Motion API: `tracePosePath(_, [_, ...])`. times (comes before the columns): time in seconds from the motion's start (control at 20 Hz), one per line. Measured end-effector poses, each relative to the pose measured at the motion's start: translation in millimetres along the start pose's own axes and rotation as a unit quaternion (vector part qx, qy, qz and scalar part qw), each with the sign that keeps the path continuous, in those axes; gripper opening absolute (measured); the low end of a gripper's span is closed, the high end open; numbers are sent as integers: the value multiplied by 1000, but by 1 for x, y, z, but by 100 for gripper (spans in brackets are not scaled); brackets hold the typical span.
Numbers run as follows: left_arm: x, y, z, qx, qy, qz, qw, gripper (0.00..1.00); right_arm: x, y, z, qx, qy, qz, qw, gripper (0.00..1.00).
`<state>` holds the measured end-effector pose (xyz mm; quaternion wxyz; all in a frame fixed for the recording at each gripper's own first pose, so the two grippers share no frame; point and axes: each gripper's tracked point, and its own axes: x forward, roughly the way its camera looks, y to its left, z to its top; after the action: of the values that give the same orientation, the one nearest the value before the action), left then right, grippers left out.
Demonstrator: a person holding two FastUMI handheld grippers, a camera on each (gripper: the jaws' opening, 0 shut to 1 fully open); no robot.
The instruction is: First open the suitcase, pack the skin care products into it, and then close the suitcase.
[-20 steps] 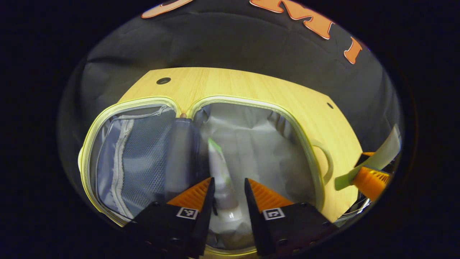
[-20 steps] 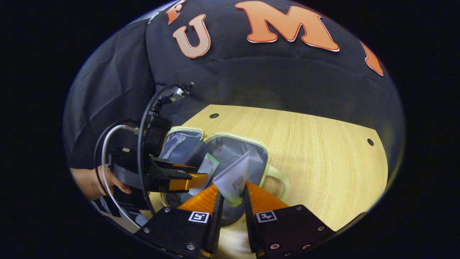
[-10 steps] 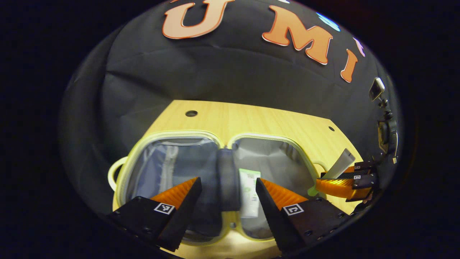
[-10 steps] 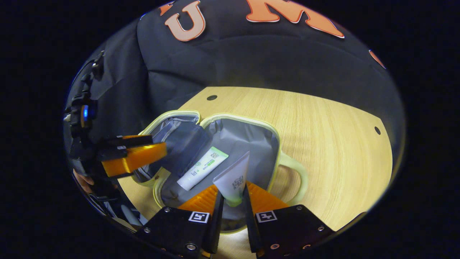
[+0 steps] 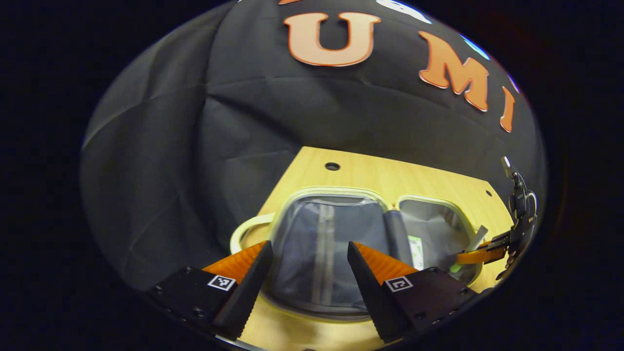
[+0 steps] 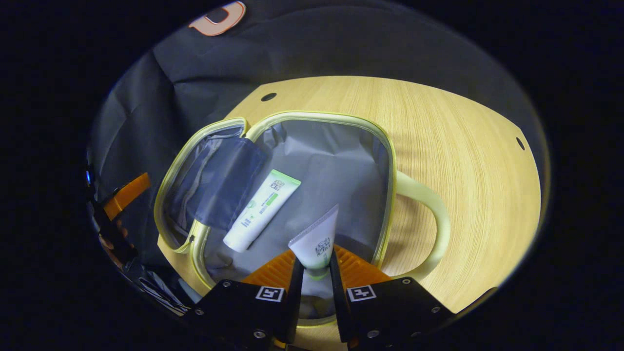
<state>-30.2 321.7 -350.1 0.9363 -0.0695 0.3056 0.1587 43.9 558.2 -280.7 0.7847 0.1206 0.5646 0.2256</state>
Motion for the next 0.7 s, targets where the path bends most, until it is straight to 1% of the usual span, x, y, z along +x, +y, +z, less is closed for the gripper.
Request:
tracePosePath(0.15, [3,40,0,-29,1,27,999,95,6,2,4,19,2,-5,1000,35])
tracePosePath(0.2, [7,51,-2,-37,2,34,999,95,8,2,6,24,-1,-6,1000,37])
tracePosePath(0.25, [10,61,-3,-42,3,39,998,95,6,1,9,27,-6,-9,1000,43])
tracePosePath(0.3, [14,68,-2,-48,3,45,998,95,3,1,13,31,-13,-9,999,40])
tracePosePath(0.35, [18,77,-2,-56,2,50,997,95,2,0,18,33,-24,-10,999,42])
tracePosePath(0.4, [23,86,-4,-64,5,56,996,92,-2,-4,24,35,-34,-15,999,48])
tracePosePath(0.45, [27,96,-5,-72,8,59,996,95,-10,-6,29,37,-44,-18,998,51])
tracePosePath(0.6, [41,114,-11,-91,24,62,994,95,-34,-19,48,38,-88,-34,995,59])
tracePosePath(0.7, [57,118,-17,-90,36,64,993,96,-53,-27,48,37,-99,-43,993,64])
